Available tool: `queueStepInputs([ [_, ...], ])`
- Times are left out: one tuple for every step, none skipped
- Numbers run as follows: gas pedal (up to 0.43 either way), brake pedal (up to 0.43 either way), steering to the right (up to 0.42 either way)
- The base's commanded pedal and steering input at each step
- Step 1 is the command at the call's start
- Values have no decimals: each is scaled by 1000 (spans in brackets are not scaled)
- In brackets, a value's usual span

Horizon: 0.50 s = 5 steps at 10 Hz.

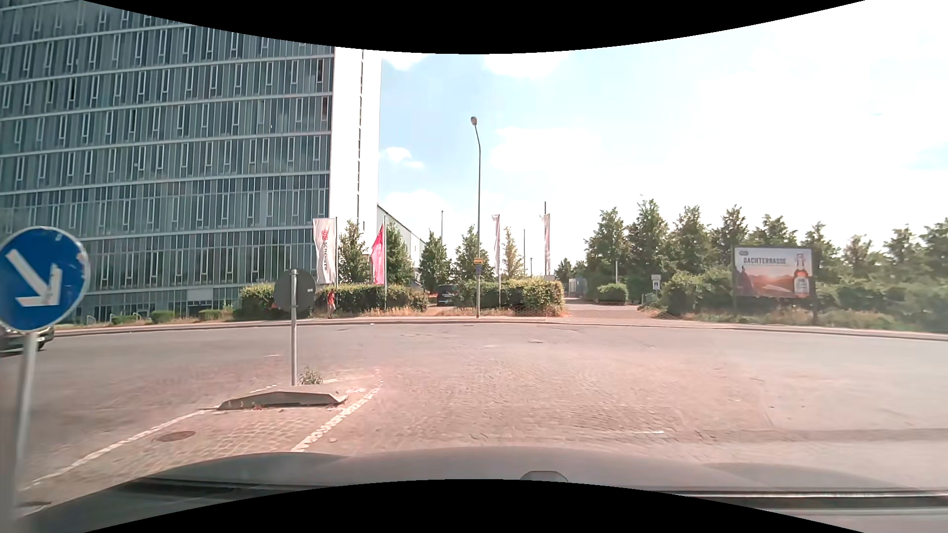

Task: Follow the waypoints while adhering to traffic rules and regulations

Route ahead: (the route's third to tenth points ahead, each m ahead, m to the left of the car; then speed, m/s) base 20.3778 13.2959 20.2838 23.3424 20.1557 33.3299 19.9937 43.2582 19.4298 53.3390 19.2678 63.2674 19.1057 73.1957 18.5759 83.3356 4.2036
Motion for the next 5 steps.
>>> queueStepInputs([
  [0, 207, -8],
  [0, 213, -8],
  [0, 213, -8],
  [0, 213, -8],
  [0, 213, -8],
])
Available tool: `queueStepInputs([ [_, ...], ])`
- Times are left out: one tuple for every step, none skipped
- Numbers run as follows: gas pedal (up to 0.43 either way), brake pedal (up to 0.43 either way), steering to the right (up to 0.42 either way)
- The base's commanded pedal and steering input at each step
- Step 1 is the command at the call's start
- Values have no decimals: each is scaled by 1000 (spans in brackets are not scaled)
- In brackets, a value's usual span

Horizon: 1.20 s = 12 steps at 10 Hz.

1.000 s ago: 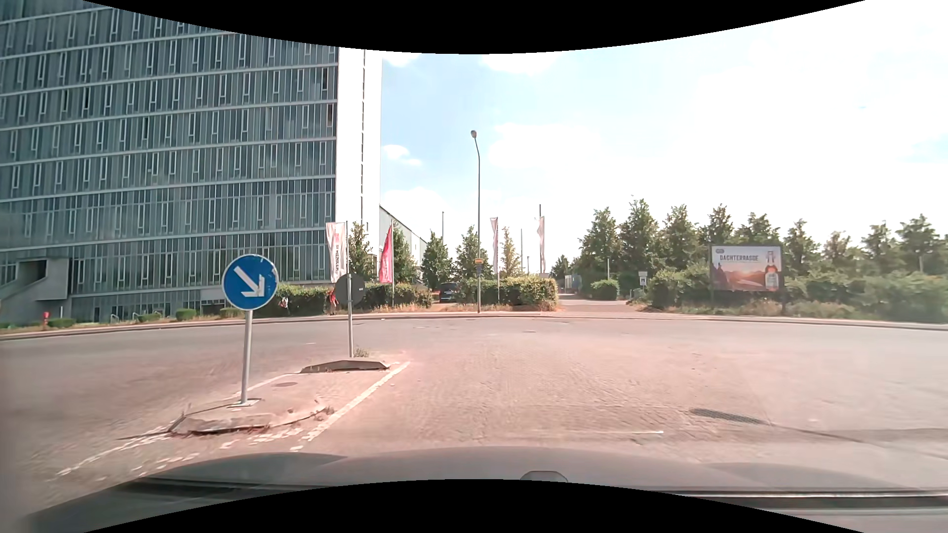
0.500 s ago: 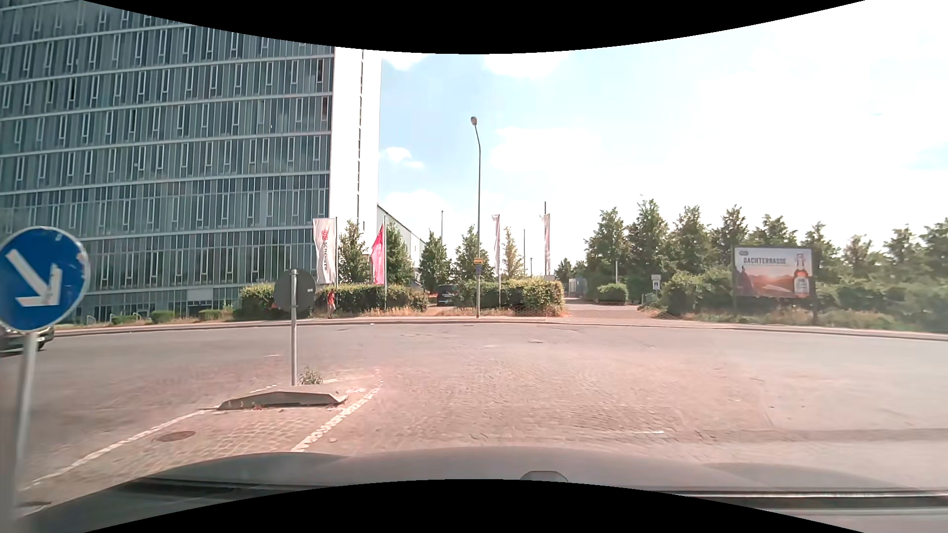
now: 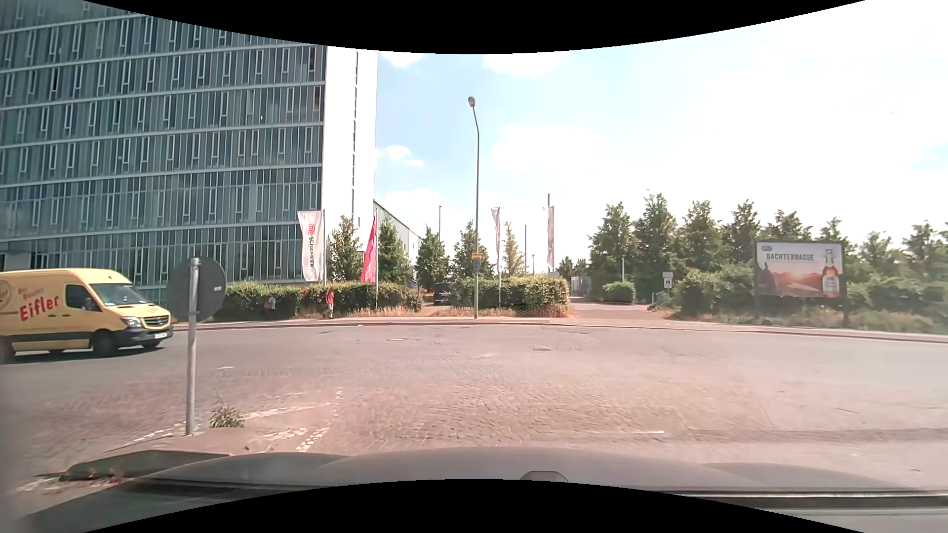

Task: Follow the waypoints while adhering to traffic rules and regulations

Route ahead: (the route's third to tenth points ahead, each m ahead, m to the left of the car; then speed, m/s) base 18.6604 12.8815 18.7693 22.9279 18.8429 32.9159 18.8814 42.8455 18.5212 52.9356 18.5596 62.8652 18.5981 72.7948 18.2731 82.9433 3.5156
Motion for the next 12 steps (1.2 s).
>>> queueStepInputs([
  [0, 213, -8],
  [0, 213, -8],
  [0, 213, -9],
  [0, 213, -10],
  [0, 213, -11],
  [0, 213, -12],
  [0, 213, -14],
  [0, 213, -17],
  [0, 207, -18],
  [0, 207, -19],
  [0, 207, -21],
  [0, 207, -22],
])
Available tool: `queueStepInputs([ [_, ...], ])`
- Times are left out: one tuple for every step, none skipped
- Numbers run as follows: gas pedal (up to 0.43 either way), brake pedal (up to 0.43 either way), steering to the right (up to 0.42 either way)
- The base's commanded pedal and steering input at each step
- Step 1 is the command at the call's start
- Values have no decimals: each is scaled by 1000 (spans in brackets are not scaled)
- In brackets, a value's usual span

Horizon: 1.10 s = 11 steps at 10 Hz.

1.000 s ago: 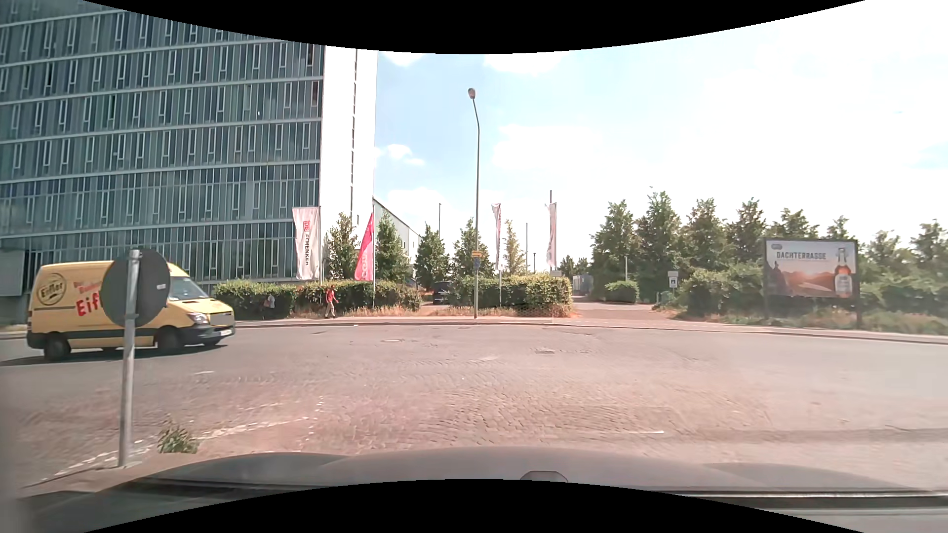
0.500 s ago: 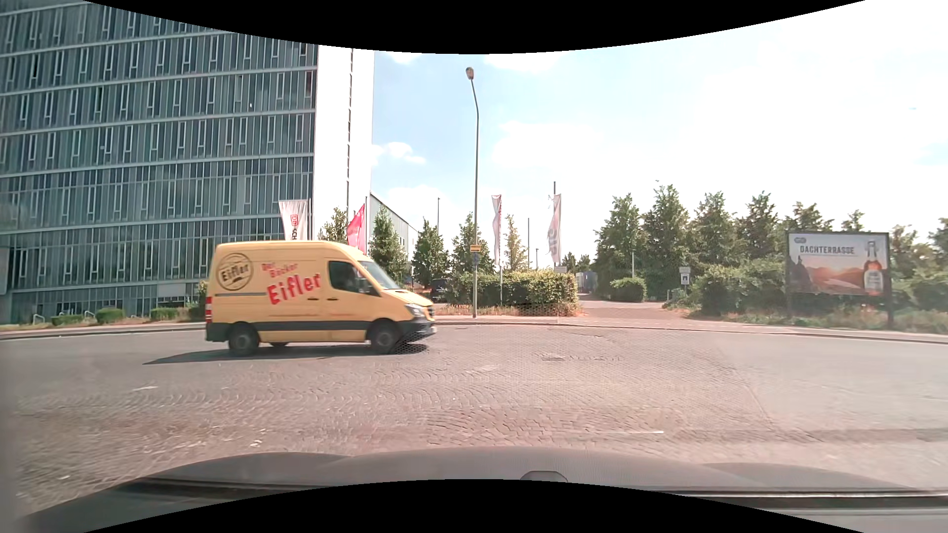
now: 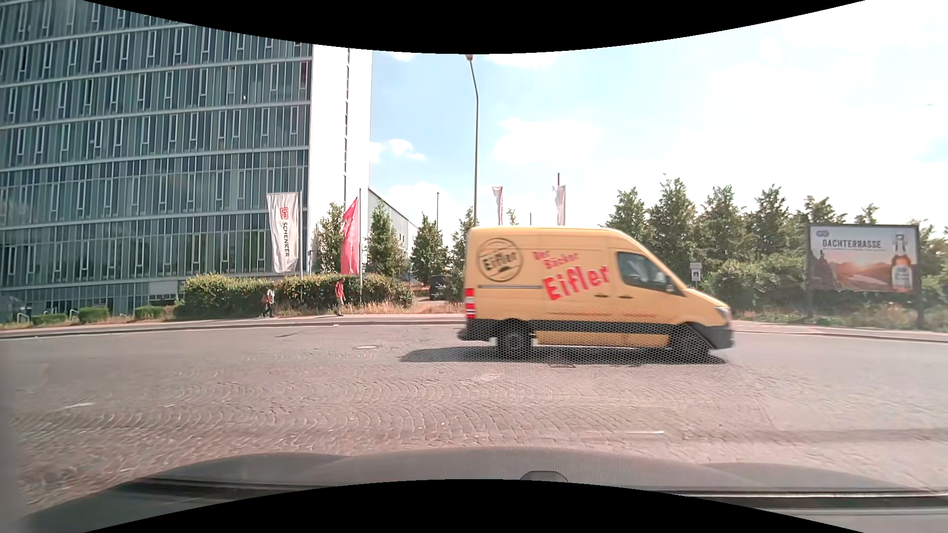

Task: Follow the waypoints while adhering to traffic rules and regulations

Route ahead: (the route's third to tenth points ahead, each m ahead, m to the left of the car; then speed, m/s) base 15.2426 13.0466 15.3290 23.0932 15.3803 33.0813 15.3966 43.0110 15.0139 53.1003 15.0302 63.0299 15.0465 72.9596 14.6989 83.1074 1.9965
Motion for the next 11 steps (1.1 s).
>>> queueStepInputs([
  [0, 195, -22],
  [0, 195, -22],
  [0, 189, -22],
  [0, 177, -23],
  [0, 165, -22],
  [0, 165, -23],
  [0, 165, -22],
  [0, 159, -22],
  [0, 152, -23],
  [0, 152, -23],
  [0, 165, -23],
])
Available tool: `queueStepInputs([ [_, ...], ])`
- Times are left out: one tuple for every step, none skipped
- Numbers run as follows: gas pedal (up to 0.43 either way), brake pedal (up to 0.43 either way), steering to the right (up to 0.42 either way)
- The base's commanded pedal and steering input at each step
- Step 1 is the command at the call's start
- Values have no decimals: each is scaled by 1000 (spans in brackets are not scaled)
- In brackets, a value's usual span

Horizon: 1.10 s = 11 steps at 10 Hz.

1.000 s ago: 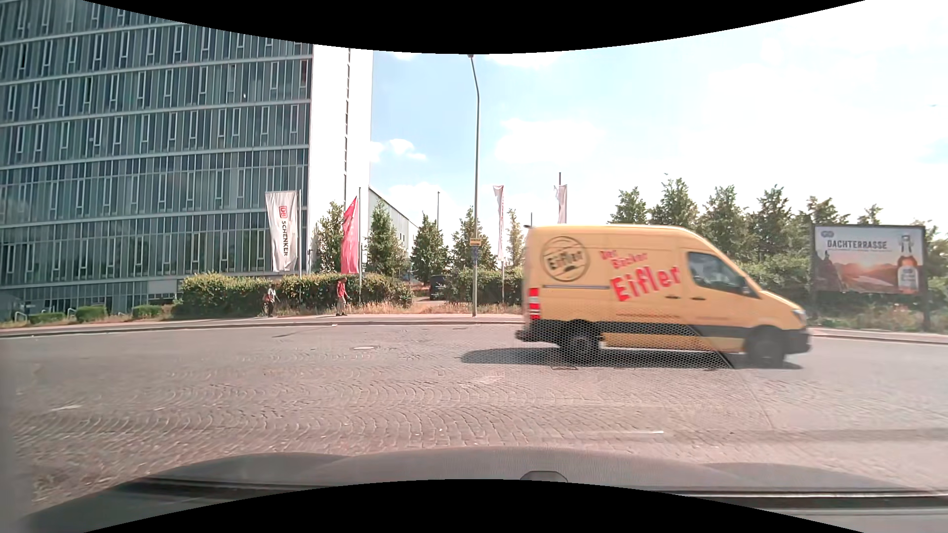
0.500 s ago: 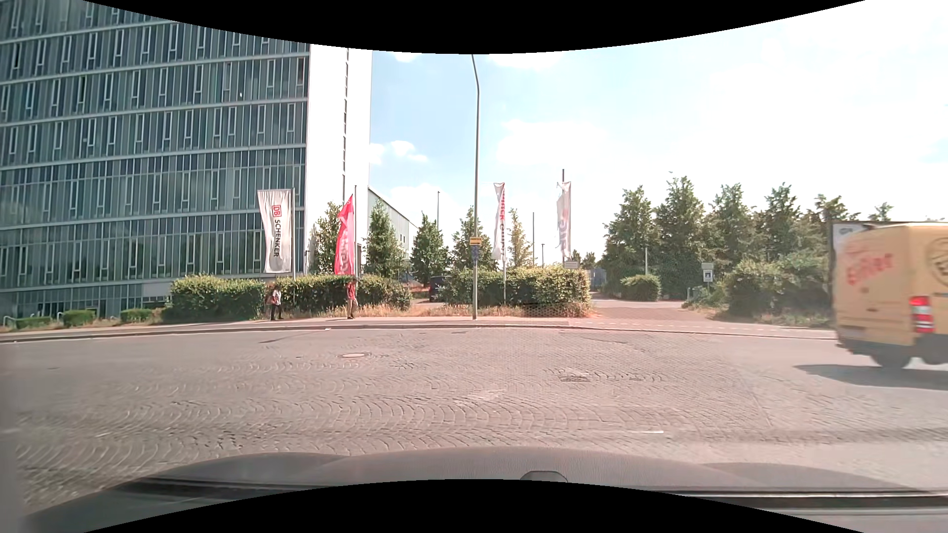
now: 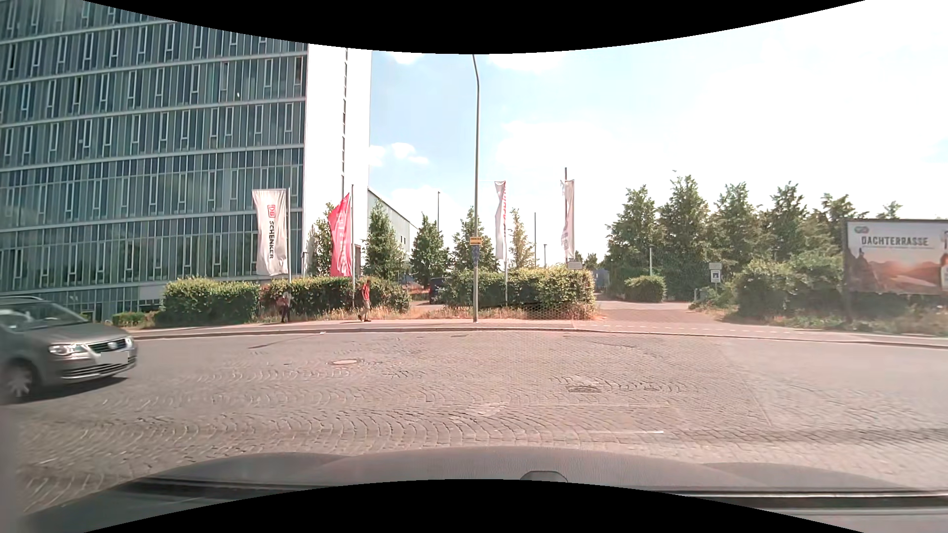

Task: Follow the waypoints while adhering to traffic rules and regulations

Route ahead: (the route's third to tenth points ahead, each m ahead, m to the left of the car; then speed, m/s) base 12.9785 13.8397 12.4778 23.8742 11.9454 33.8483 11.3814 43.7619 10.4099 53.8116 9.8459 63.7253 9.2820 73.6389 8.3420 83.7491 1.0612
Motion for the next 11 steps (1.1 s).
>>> queueStepInputs([
  [0, 171, -23],
  [0, 183, -23],
  [0, 183, -23],
  [0, 183, -23],
  [0, 183, -23],
  [0, 183, -23],
  [0, 183, -24],
  [0, 183, -24],
  [0, 183, -23],
  [0, 183, -24],
  [0, 183, -24],
])
